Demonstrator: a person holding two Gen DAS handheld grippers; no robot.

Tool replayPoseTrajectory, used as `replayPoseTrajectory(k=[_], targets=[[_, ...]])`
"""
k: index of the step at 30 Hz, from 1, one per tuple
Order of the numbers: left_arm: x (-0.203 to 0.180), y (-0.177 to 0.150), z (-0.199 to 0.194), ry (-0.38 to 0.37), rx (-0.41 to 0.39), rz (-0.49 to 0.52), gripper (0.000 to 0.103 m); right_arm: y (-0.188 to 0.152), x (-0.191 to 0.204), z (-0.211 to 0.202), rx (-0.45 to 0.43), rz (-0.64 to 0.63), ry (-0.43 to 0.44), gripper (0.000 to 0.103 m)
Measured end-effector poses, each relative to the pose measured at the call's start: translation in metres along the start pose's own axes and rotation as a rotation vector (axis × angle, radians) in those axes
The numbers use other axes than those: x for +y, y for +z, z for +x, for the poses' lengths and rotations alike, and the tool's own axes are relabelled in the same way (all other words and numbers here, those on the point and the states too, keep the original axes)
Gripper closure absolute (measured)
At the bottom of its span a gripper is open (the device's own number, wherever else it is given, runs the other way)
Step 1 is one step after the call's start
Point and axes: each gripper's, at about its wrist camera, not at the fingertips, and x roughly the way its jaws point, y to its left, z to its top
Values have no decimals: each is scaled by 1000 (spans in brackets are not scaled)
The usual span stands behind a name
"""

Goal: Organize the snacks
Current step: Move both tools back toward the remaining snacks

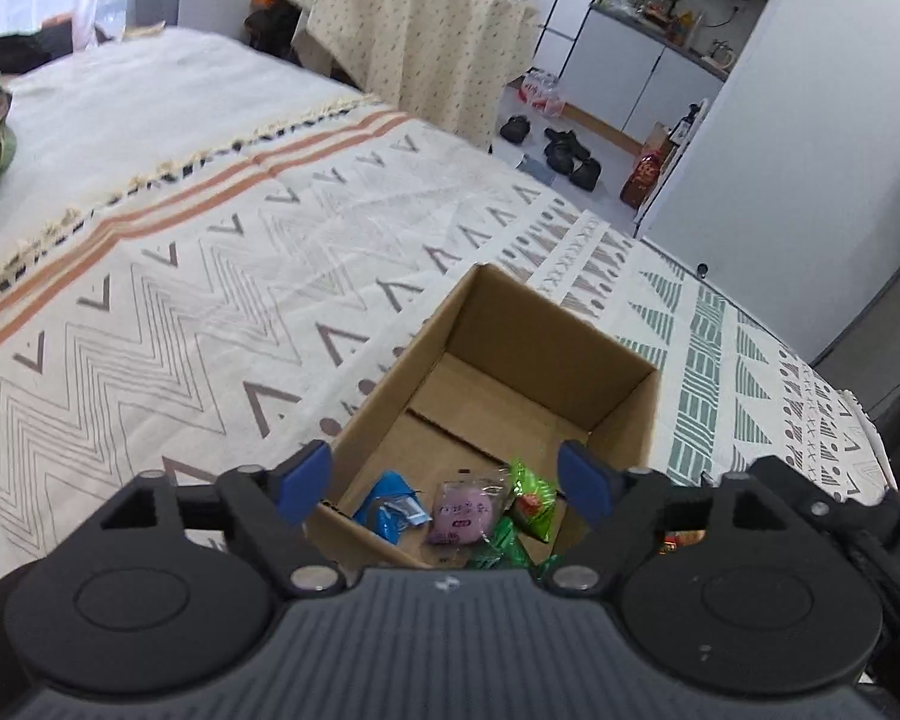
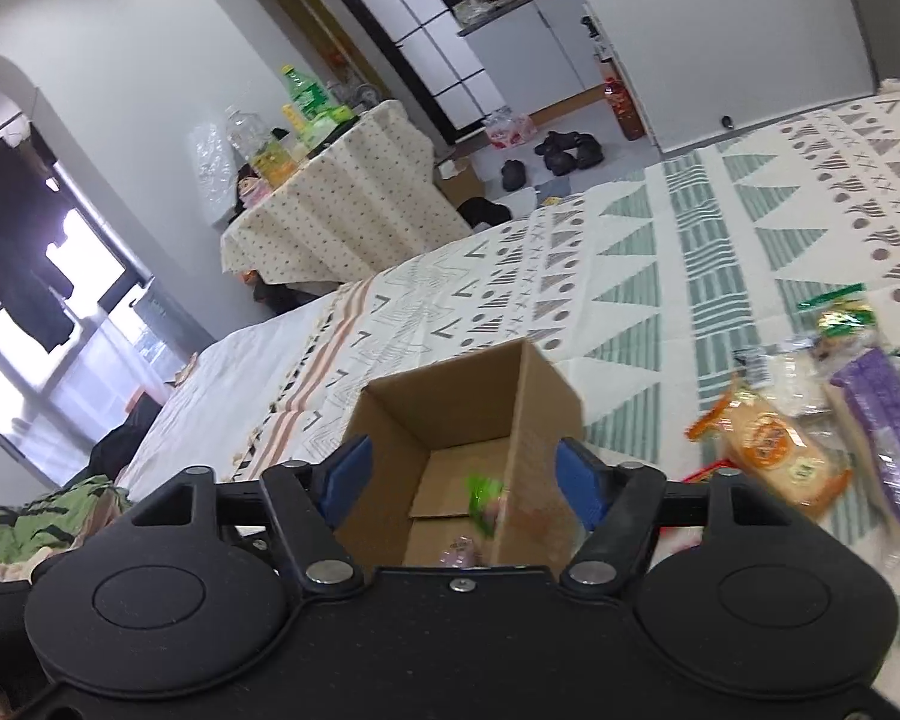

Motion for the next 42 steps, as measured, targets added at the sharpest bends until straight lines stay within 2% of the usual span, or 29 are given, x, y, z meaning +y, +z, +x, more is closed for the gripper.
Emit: replayPoseTrajectory(k=[1, 3, 5, 8, 13, 16, 33, 42], targets=[[-3, -1, -2, 1, -5, 3, 15, 1, -2, -3, 4, 8, -13, 19], [-10, -4, -6, -6, -8, 5, 13, 2, -7, -13, -10, 22, -21, 14], [-16, -7, -9, -2, -9, 12, 9, 3, -12, -21, -15, 25, -25, 12], [-28, -15, -14, 53, -24, 38, 7, 5, -18, -35, -33, 25, -22, 8], [-43, -26, -23, 43, -13, 46, 6, 8, -28, -53, -40, 40, -18, 4], [-53, -31, -30, 57, -24, 60, 0, 10, -33, -62, -44, 40, -23, 0], [-101, -60, -50, 5, -24, 98, 0, 15, -86, -109, -58, 99, -69, 0], [-121, -69, -47, -31, -25, 107, 0, 26, -120, -146, -121, 123, -88, 0]])
